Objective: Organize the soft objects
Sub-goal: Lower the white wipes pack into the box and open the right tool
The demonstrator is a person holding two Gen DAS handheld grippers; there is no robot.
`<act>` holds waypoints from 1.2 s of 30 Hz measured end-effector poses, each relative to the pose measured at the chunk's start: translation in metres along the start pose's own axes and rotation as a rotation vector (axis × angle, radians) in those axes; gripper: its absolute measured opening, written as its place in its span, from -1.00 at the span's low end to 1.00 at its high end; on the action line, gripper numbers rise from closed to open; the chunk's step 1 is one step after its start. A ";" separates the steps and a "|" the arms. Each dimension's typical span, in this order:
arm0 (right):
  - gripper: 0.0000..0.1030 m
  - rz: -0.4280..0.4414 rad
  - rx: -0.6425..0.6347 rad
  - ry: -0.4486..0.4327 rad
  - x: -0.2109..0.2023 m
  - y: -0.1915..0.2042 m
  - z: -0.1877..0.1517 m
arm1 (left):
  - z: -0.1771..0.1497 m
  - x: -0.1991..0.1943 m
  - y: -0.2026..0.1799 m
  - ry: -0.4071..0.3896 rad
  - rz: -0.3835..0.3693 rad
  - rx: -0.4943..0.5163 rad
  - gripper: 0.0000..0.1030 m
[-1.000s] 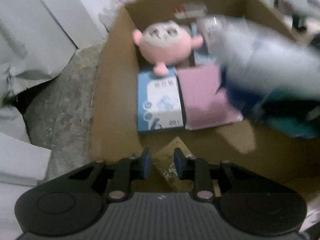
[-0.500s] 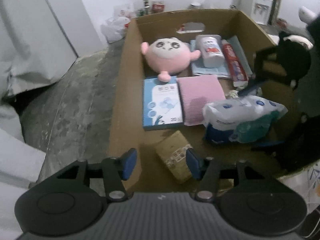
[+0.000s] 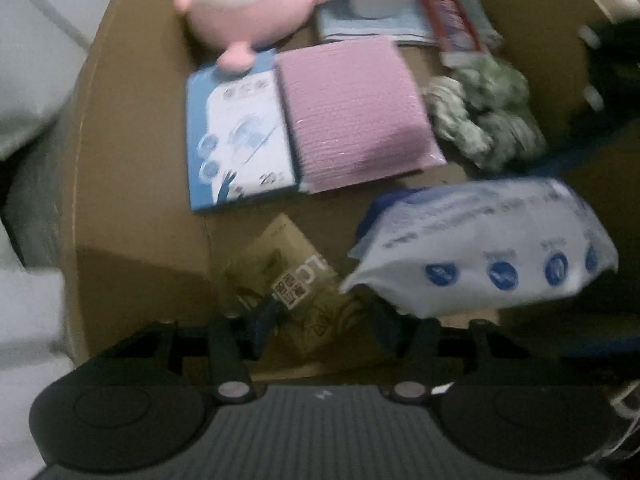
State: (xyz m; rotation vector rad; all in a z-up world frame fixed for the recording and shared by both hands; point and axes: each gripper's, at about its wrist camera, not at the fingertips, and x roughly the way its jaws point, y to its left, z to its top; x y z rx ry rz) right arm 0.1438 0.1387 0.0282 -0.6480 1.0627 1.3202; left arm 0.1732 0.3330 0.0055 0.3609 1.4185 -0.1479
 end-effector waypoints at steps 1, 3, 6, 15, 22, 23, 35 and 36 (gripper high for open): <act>0.43 -0.007 0.005 -0.009 -0.002 0.000 0.000 | -0.001 -0.004 -0.004 -0.019 0.043 0.022 -0.52; 0.21 -0.062 -0.012 -0.022 -0.002 0.002 -0.001 | -0.002 -0.013 -0.014 -0.050 0.125 0.109 -0.62; 0.19 -0.170 -0.098 -0.040 0.003 0.019 -0.002 | -0.005 -0.016 -0.029 -0.066 0.200 0.212 -0.62; -0.03 -0.134 -0.075 -0.045 -0.003 0.026 -0.003 | -0.026 -0.054 0.000 -0.124 0.114 0.083 -0.03; -0.19 -0.067 0.002 -0.081 -0.016 0.011 -0.005 | -0.048 -0.087 0.009 -0.218 0.024 -0.001 -0.02; -0.25 -0.068 0.016 -0.079 -0.016 0.007 -0.005 | -0.047 -0.087 0.011 -0.230 0.003 -0.018 -0.02; -0.51 -0.156 -0.006 0.063 0.024 0.012 0.015 | -0.023 -0.065 0.025 -0.210 -0.192 -0.185 -0.41; -0.51 -0.158 -0.034 0.091 0.032 0.014 0.014 | -0.021 -0.063 0.024 -0.204 -0.196 -0.190 -0.43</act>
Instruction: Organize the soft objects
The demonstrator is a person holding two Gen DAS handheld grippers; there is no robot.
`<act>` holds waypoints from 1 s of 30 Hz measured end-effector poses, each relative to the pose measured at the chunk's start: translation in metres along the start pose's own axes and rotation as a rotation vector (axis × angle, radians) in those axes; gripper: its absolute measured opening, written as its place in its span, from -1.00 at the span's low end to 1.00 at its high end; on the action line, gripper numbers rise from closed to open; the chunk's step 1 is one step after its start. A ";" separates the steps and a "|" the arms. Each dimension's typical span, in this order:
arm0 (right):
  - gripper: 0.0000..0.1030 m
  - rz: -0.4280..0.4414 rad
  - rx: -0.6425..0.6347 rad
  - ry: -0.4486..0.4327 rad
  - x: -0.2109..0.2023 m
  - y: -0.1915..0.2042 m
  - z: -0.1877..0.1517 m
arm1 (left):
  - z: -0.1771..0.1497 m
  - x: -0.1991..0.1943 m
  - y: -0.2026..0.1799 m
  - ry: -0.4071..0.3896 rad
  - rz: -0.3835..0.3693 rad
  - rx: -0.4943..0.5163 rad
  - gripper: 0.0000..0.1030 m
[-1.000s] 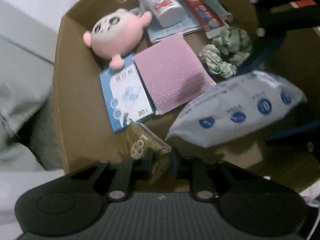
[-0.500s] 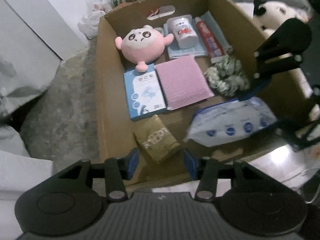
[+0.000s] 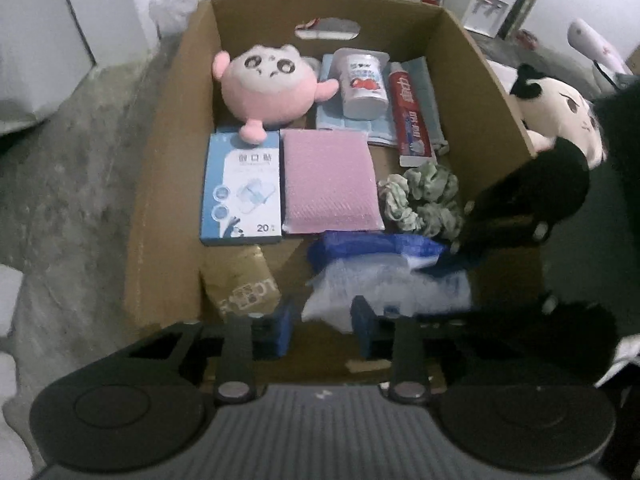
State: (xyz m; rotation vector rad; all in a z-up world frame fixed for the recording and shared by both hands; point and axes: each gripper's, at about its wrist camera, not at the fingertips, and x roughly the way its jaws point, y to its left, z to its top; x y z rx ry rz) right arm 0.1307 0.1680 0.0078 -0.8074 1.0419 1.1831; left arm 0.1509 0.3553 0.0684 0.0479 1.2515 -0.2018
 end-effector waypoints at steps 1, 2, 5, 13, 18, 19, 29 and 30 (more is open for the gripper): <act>-0.52 -0.010 -0.028 0.010 0.005 0.003 0.000 | 0.001 0.003 -0.001 0.001 0.003 0.000 -0.44; -0.52 -0.025 -0.061 0.021 0.009 0.005 0.002 | 0.002 0.005 -0.002 -0.001 0.007 -0.002 -0.44; -0.50 -0.039 -0.193 0.065 0.016 0.011 0.005 | 0.004 0.011 -0.004 0.006 -0.004 -0.005 -0.44; -0.07 -0.030 -0.247 0.068 -0.012 0.002 -0.002 | 0.009 0.010 -0.003 -0.025 -0.046 -0.034 -0.56; 0.03 0.050 -0.096 0.012 -0.041 -0.024 -0.023 | 0.011 0.040 -0.023 0.037 -0.084 0.016 -0.68; 0.03 0.043 -0.066 -0.002 -0.042 -0.028 -0.025 | 0.012 0.047 -0.029 0.050 -0.074 0.041 -0.70; -0.62 -0.048 0.112 0.199 0.028 -0.035 -0.024 | 0.013 0.065 -0.035 0.122 -0.011 0.072 -0.74; -0.62 -0.042 0.126 0.196 0.027 -0.037 -0.024 | 0.011 0.062 -0.032 0.122 -0.003 0.065 -0.71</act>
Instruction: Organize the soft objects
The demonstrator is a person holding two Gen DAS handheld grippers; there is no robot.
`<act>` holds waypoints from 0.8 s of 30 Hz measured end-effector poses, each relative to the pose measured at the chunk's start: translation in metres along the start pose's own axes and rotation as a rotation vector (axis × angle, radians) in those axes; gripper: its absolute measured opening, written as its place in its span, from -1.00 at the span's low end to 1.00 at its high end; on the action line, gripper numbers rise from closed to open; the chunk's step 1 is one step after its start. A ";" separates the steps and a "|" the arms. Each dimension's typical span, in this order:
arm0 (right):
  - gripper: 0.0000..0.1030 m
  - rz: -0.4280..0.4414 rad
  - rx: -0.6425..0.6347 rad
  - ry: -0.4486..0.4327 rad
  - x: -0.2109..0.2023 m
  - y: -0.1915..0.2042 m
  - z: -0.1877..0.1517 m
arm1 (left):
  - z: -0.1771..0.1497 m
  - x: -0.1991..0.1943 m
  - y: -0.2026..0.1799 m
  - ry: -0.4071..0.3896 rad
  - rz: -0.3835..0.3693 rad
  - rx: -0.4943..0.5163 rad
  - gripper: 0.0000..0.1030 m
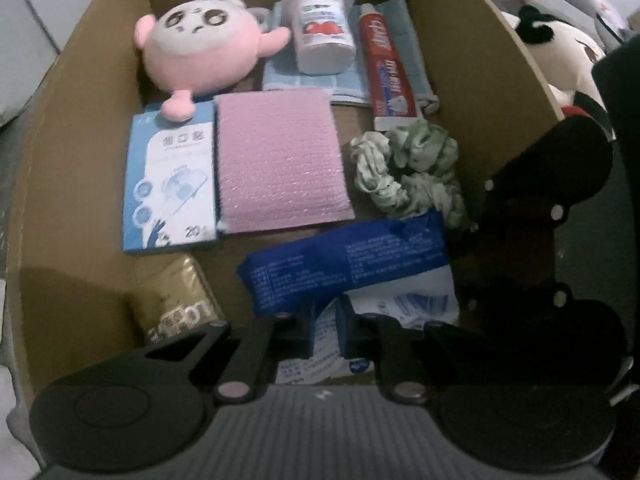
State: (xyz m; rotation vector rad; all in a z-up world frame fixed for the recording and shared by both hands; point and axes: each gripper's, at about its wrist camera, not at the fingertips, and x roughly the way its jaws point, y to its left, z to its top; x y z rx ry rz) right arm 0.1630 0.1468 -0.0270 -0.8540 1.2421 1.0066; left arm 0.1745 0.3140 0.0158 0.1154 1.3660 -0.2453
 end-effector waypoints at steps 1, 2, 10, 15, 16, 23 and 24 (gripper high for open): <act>-0.62 -0.015 -0.004 -0.009 -0.002 0.000 -0.001 | -0.001 -0.003 0.000 -0.002 0.017 -0.002 -0.60; -0.58 -0.031 -0.016 -0.020 -0.006 -0.001 -0.002 | -0.006 -0.010 -0.002 -0.027 0.046 0.004 -0.50; -0.20 -0.089 0.084 -0.372 -0.104 -0.009 -0.050 | -0.066 -0.102 -0.027 -0.421 0.144 -0.130 0.39; 0.07 -0.217 0.244 -0.827 -0.150 0.011 -0.125 | -0.104 -0.120 -0.060 -0.734 0.228 -0.314 0.74; 0.12 -0.259 0.286 -0.915 -0.152 0.018 -0.142 | -0.108 -0.117 -0.067 -0.769 0.237 -0.355 0.76; 0.23 -0.328 0.426 -0.971 -0.132 0.039 -0.185 | -0.128 -0.096 -0.107 -0.839 0.237 -0.529 0.82; 0.23 -0.342 0.386 -0.966 -0.130 0.046 -0.187 | -0.127 -0.094 -0.113 -0.848 0.268 -0.498 0.87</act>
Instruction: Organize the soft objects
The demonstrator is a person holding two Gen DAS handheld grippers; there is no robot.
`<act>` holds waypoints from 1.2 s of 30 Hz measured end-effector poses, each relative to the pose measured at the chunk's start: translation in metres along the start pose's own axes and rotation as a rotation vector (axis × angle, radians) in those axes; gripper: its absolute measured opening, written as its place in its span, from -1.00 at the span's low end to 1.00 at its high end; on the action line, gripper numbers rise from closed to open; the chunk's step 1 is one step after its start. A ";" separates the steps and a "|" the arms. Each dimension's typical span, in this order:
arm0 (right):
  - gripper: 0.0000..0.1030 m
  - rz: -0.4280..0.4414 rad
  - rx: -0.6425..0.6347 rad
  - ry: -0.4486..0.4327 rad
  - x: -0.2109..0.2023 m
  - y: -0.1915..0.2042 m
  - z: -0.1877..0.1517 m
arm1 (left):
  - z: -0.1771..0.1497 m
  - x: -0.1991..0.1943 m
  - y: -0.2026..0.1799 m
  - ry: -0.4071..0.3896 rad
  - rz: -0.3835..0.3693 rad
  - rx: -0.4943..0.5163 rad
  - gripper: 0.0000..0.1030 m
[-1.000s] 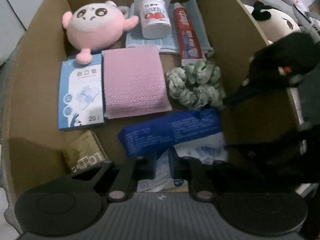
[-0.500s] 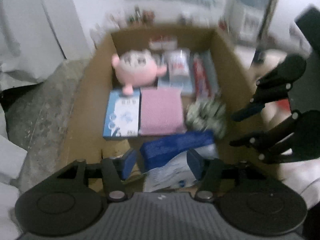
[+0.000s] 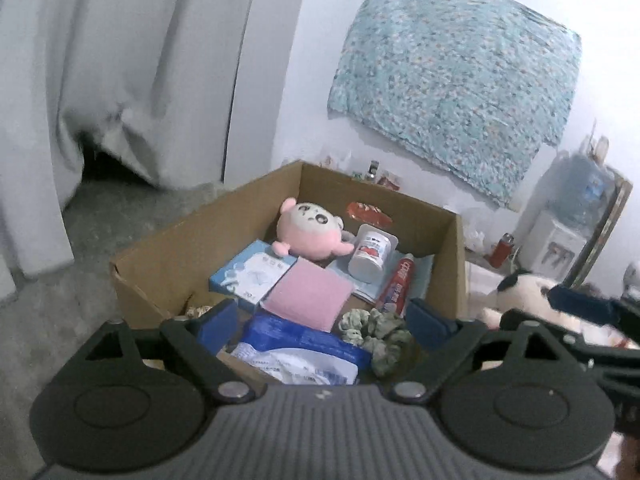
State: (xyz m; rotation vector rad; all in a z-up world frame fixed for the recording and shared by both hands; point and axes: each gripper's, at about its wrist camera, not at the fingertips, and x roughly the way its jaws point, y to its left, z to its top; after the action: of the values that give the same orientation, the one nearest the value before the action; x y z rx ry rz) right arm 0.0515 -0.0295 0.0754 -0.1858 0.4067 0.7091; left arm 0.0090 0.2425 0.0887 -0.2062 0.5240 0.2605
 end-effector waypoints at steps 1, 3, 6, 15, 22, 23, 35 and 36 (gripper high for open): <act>0.23 0.001 -0.036 0.004 -0.003 0.004 -0.003 | -0.004 0.000 -0.005 -0.020 0.016 0.029 0.87; 0.23 -0.007 -0.080 0.011 -0.007 0.010 -0.009 | -0.016 -0.005 -0.004 -0.029 0.021 0.025 0.87; 0.25 -0.009 -0.108 0.023 -0.014 0.016 -0.018 | -0.029 -0.015 0.003 -0.050 -0.012 -0.035 0.87; 0.39 -0.037 -0.059 -0.055 -0.049 0.016 -0.013 | -0.047 -0.016 -0.001 -0.108 0.072 0.064 0.88; 0.39 -0.054 -0.002 -0.039 -0.035 0.005 -0.027 | -0.052 -0.020 0.011 -0.109 0.086 0.039 0.88; 0.39 -0.054 0.009 -0.033 -0.034 0.003 -0.029 | -0.053 -0.020 0.010 -0.111 0.092 0.045 0.88; 0.46 -0.063 0.019 -0.061 -0.033 -0.002 -0.031 | -0.056 -0.024 -0.013 -0.133 0.101 0.127 0.89; 0.46 -0.064 0.023 -0.062 -0.034 -0.001 -0.030 | -0.056 -0.023 -0.014 -0.126 0.097 0.132 0.89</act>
State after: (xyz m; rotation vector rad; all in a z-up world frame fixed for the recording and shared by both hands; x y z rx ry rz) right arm 0.0198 -0.0592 0.0621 -0.1543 0.3479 0.6455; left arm -0.0323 0.2103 0.0550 -0.0360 0.4250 0.3302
